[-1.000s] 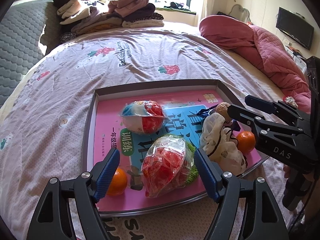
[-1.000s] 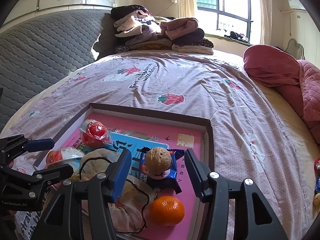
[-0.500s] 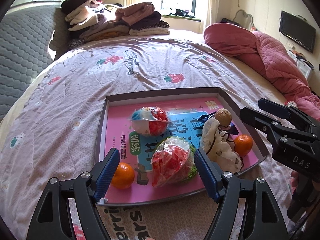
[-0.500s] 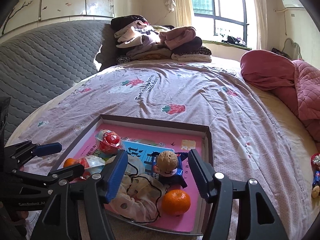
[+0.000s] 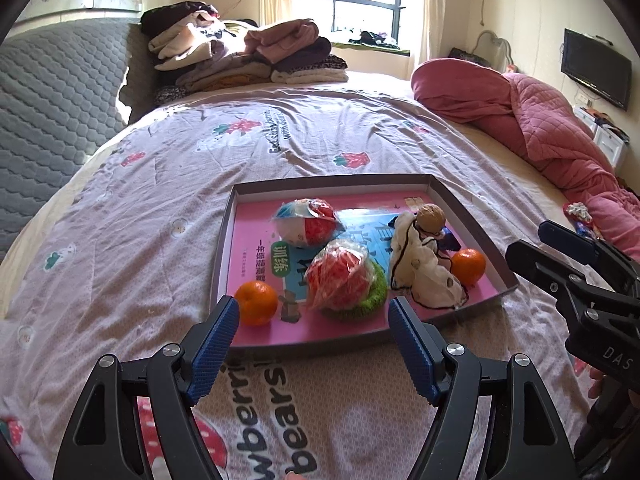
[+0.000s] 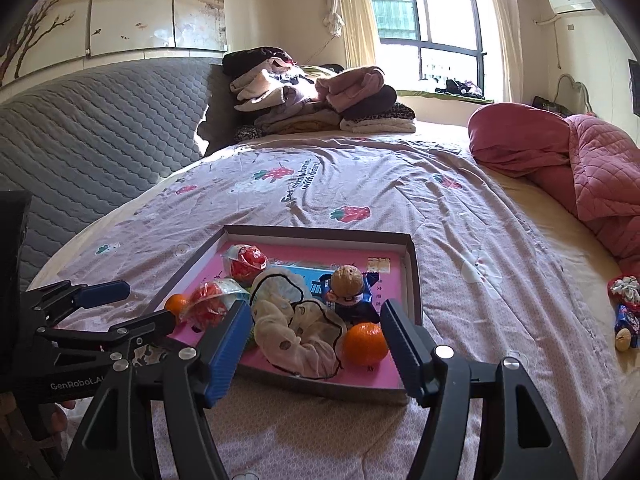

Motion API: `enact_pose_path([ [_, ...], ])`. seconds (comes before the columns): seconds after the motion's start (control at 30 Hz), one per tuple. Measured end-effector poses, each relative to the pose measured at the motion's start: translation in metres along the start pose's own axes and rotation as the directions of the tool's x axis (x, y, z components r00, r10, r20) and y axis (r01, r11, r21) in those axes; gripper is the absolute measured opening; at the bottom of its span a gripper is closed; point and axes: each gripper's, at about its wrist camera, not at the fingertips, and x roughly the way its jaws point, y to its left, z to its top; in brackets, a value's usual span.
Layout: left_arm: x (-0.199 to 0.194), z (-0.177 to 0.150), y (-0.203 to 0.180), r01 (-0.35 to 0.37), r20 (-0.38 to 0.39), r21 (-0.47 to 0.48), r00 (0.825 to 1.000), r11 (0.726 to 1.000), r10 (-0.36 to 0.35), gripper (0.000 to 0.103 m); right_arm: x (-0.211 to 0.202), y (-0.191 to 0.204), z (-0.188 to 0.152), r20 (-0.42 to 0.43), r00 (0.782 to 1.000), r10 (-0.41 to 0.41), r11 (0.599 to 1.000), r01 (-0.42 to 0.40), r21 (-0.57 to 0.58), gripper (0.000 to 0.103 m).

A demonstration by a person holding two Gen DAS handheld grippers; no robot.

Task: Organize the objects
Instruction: 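Withdraw both open tools back from the tray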

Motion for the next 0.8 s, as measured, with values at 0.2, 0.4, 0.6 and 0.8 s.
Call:
enact_pose_path([
  [0.2,-0.01,-0.026,0.005,-0.022,-0.005,-0.014,1.0,1.0,0.022,0.078,-0.009,0.004,-0.021,-0.02,1.0,-0.006,1.0,0.006,0.01,0.066],
  [0.4,-0.01,-0.053,0.009,-0.052,-0.024,-0.031,0.998,0.998,0.051,0.078,-0.012,0.005,-0.043,-0.043,0.999,-0.022,0.999,0.023,0.028,0.067],
  [0.6,-0.006,-0.069,0.009,-0.062,-0.036,-0.03,0.997,0.998,0.061,0.078,-0.01,0.003,-0.063,-0.071,0.997,-0.032,0.998,0.036,0.051,0.067],
  [0.8,-0.001,-0.074,0.002,-0.061,-0.036,-0.015,0.998,0.998,0.06,0.078,-0.003,0.002,-0.076,-0.107,0.993,-0.051,0.998,0.056,0.04,0.067],
])
